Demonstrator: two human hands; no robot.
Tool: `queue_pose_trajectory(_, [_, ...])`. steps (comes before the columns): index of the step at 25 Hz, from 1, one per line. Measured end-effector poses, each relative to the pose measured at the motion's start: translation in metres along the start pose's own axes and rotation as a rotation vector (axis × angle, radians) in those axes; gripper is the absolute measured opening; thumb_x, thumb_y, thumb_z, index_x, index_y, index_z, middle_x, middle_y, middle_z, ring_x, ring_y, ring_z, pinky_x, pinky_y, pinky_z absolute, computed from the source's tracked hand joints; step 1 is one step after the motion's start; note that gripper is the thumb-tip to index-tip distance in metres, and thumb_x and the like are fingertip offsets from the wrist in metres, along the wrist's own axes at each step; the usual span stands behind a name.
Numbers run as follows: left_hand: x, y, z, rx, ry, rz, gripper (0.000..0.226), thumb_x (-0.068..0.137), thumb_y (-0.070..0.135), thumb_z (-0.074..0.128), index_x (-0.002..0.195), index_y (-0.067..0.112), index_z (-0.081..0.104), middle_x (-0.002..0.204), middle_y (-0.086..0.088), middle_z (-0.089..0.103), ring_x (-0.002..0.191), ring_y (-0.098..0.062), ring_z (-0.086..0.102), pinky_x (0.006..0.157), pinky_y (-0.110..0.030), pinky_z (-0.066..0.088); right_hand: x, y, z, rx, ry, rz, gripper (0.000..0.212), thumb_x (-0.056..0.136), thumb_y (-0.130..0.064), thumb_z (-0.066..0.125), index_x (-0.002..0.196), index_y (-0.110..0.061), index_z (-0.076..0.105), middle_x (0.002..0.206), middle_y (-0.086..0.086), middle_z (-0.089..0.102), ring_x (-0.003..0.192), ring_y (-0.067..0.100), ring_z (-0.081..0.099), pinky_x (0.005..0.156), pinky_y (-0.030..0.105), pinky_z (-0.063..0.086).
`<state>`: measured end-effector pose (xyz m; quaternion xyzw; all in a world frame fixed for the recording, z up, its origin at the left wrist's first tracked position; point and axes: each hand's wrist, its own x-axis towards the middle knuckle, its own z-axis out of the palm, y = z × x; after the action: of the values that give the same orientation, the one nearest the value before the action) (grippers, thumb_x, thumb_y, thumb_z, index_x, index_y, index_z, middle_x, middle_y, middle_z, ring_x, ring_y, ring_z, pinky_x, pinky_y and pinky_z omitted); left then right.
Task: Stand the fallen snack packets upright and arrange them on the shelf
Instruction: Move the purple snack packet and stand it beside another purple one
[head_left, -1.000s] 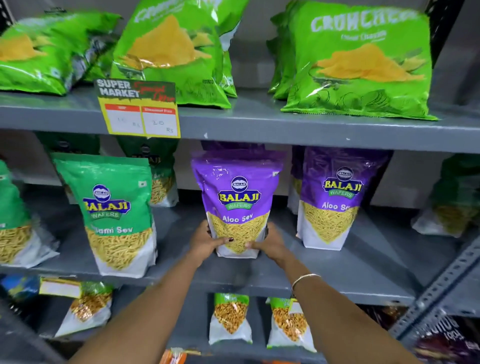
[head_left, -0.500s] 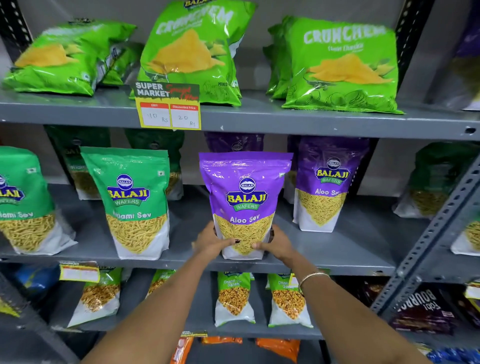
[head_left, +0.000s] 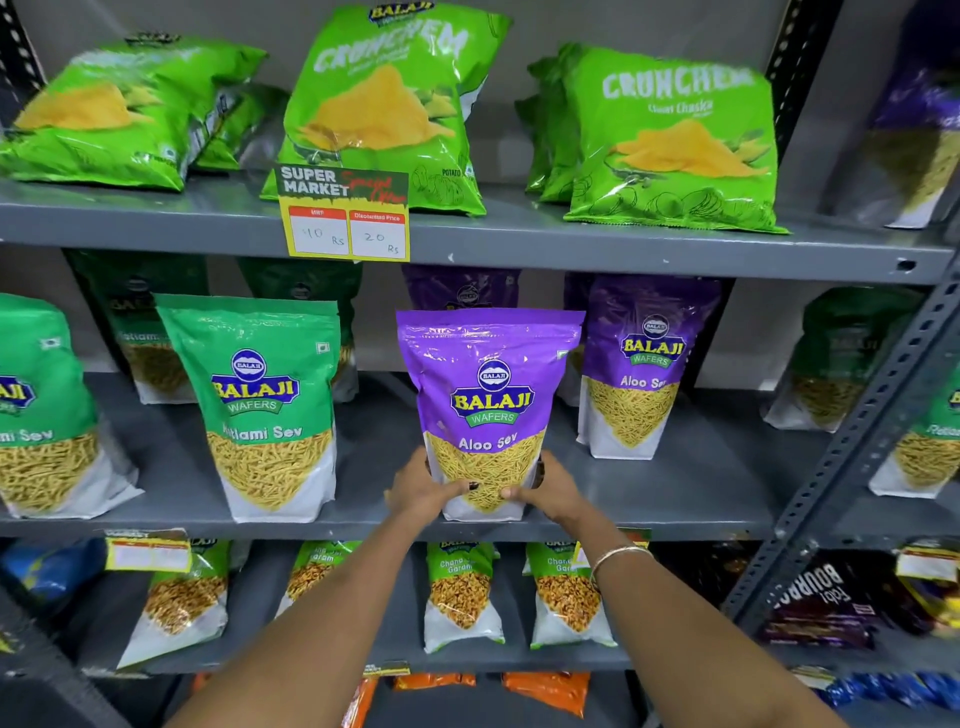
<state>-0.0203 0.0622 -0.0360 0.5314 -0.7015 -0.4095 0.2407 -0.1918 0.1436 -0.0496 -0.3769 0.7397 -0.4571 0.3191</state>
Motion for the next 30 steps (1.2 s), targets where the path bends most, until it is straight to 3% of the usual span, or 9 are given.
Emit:
queue_pose_trajectory(4, [-0.001, -0.002, 0.002, -0.114, -0.055, 0.008, 0.076, 0.063, 0.033, 0.082, 0.126, 0.012, 0.045, 0.133, -0.010, 0.056, 0.121, -0.030, 0.053, 0.103, -0.047, 0.042, -0.004, -0.003, -0.003, 0.011, -0.033, 0.024, 0.081, 0.067, -0.012, 0.080, 0.134, -0.003, 0.034, 0.140, 0.014, 0.048, 0.130, 0.028, 0.045, 0.105, 0.038, 0.041])
queue_pose_trajectory(6, [-0.014, -0.003, 0.006, -0.082, 0.080, 0.039, 0.086, 0.062, 0.033, 0.083, 0.129, 0.005, 0.039, 0.135, -0.015, 0.045, 0.125, -0.033, 0.045, 0.102, -0.044, 0.041, -0.009, 0.001, -0.013, -0.006, -0.010, 0.044, 0.097, 0.067, -0.016, 0.081, 0.142, -0.003, 0.020, 0.146, 0.012, 0.037, 0.136, 0.027, 0.036, 0.112, 0.041, 0.035])
queue_pose_trajectory(10, [-0.060, -0.016, 0.034, 0.321, 0.485, 0.584, 0.066, 0.069, 0.049, 0.063, 0.117, 0.007, 0.045, 0.123, -0.014, 0.047, 0.114, -0.028, 0.042, 0.092, -0.045, 0.048, -0.014, 0.018, -0.058, -0.108, 0.199, 0.089, 0.093, 0.066, -0.019, 0.082, 0.139, -0.001, 0.026, 0.141, 0.019, 0.044, 0.131, 0.033, 0.043, 0.108, 0.042, 0.038])
queue_pose_trajectory(13, [-0.065, 0.002, 0.070, 0.450, 0.376, 0.903, 0.056, 0.072, 0.048, 0.049, 0.115, 0.014, 0.044, 0.122, -0.004, 0.040, 0.111, -0.022, 0.040, 0.097, -0.037, 0.043, -0.011, 0.028, -0.102, -0.184, 0.333, 0.138, 0.086, 0.070, -0.021, 0.079, 0.137, 0.000, 0.029, 0.139, 0.021, 0.046, 0.128, 0.036, 0.044, 0.102, 0.040, 0.039])
queue_pose_trajectory(15, [-0.058, 0.036, 0.097, 0.448, 0.269, 0.952, 0.051, 0.074, 0.043, 0.051, 0.116, 0.015, 0.047, 0.122, -0.002, 0.042, 0.111, -0.020, 0.045, 0.096, -0.030, 0.042, -0.001, 0.035, -0.130, -0.203, 0.363, 0.120, 0.082, 0.070, -0.020, 0.079, 0.134, 0.002, 0.033, 0.138, 0.022, 0.046, 0.129, 0.036, 0.043, 0.103, 0.041, 0.038])
queue_pose_trajectory(21, [-0.006, 0.119, 0.160, 0.044, -0.042, 0.304, 0.075, 0.084, 0.027, 0.064, 0.143, 0.002, 0.025, 0.150, -0.016, 0.030, 0.139, -0.027, 0.032, 0.112, -0.030, 0.026, 0.047, 0.052, -0.198, -0.112, 0.312, 0.093, 0.088, 0.070, -0.021, 0.079, 0.138, 0.002, 0.027, 0.146, 0.020, 0.035, 0.135, 0.033, 0.036, 0.111, 0.040, 0.034])
queue_pose_trajectory(24, [0.027, 0.134, 0.176, -0.035, -0.134, 0.135, 0.090, 0.082, 0.026, 0.068, 0.148, 0.001, 0.012, 0.158, -0.014, 0.016, 0.146, -0.025, 0.020, 0.116, -0.031, 0.020, 0.077, 0.063, -0.209, -0.037, 0.273, 0.084, 0.093, 0.070, -0.019, 0.079, 0.141, 0.006, 0.023, 0.143, 0.018, 0.034, 0.135, 0.029, 0.035, 0.108, 0.036, 0.033])
queue_pose_trajectory(28, [0.060, 0.139, 0.189, -0.180, -0.274, 0.034, 0.091, 0.079, 0.019, 0.071, 0.149, 0.008, 0.014, 0.157, -0.008, 0.023, 0.143, -0.023, 0.026, 0.114, -0.033, 0.026, 0.102, 0.066, -0.201, 0.199, 0.165, 0.052, 0.062, 0.067, 0.004, 0.078, 0.116, 0.006, 0.040, 0.109, 0.012, 0.056, 0.097, 0.022, 0.056, 0.076, 0.021, 0.056])
queue_pose_trajectory(30, [0.068, 0.140, 0.193, -0.284, -0.320, 0.036, 0.086, 0.079, 0.010, 0.070, 0.147, 0.011, 0.018, 0.154, -0.006, 0.031, 0.139, -0.022, 0.034, 0.110, -0.032, 0.032, 0.108, 0.064, -0.197, 0.341, 0.138, 0.015, 0.070, 0.061, 0.012, 0.077, 0.120, 0.010, 0.040, 0.118, 0.021, 0.059, 0.100, 0.028, 0.059, 0.077, 0.035, 0.061])
